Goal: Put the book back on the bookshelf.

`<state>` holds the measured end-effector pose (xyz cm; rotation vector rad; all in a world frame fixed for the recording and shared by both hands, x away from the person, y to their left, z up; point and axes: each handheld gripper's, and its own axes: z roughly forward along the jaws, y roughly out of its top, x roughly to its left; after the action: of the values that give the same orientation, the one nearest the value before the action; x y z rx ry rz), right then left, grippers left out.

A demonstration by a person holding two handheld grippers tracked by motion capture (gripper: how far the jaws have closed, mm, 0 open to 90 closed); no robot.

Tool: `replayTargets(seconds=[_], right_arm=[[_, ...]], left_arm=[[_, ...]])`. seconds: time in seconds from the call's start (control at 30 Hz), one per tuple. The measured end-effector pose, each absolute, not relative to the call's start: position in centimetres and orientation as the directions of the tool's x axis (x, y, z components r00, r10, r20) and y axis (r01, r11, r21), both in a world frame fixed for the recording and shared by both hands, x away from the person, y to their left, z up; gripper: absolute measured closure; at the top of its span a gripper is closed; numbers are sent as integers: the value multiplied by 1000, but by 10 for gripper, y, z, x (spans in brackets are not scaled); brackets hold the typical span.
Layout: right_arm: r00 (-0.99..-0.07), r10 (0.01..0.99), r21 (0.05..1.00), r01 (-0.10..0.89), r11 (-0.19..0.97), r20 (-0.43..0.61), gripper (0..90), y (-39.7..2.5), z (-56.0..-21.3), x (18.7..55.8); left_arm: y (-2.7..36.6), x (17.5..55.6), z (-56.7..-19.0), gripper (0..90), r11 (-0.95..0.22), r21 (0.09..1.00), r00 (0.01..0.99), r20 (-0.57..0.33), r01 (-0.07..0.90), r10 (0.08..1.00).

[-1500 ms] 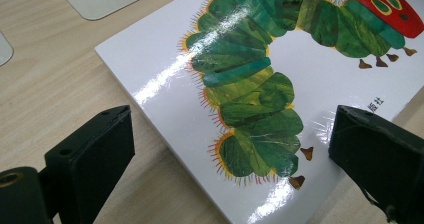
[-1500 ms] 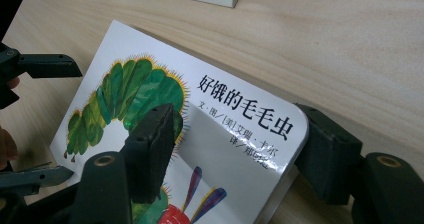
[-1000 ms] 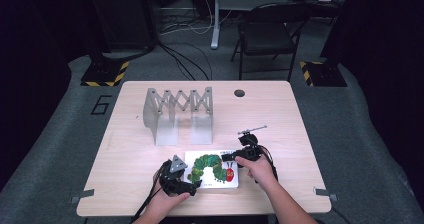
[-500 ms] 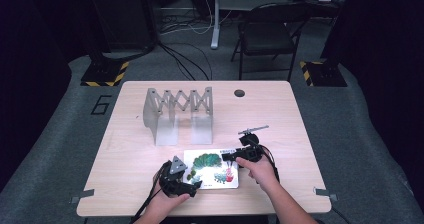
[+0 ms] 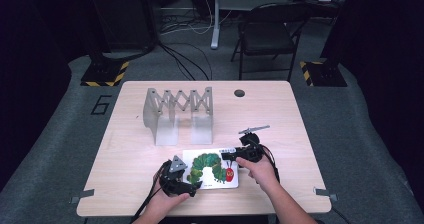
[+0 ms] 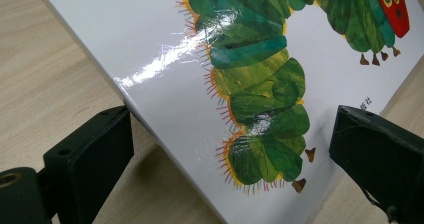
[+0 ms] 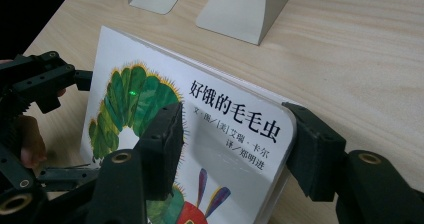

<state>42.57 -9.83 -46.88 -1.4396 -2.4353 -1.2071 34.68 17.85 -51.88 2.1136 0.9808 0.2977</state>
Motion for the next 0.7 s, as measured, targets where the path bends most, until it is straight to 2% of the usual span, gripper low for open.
replayTargets(seconds=[0.17,0.33,0.7], right_arm=[[-561,715,592,764,255,416,436,-98,-468,425],[-562,717,594,763,257,412,442,-98,-469,425],[-561,721,594,762,257,408,461,-98,-469,426]], left_arm=[[177,346,-519,38,-392,734,675,-122,555,728],[175,346,-519,33,-419,730,693,-103,540,713],[179,349,-516,73,-390,713,680,-166,583,714]])
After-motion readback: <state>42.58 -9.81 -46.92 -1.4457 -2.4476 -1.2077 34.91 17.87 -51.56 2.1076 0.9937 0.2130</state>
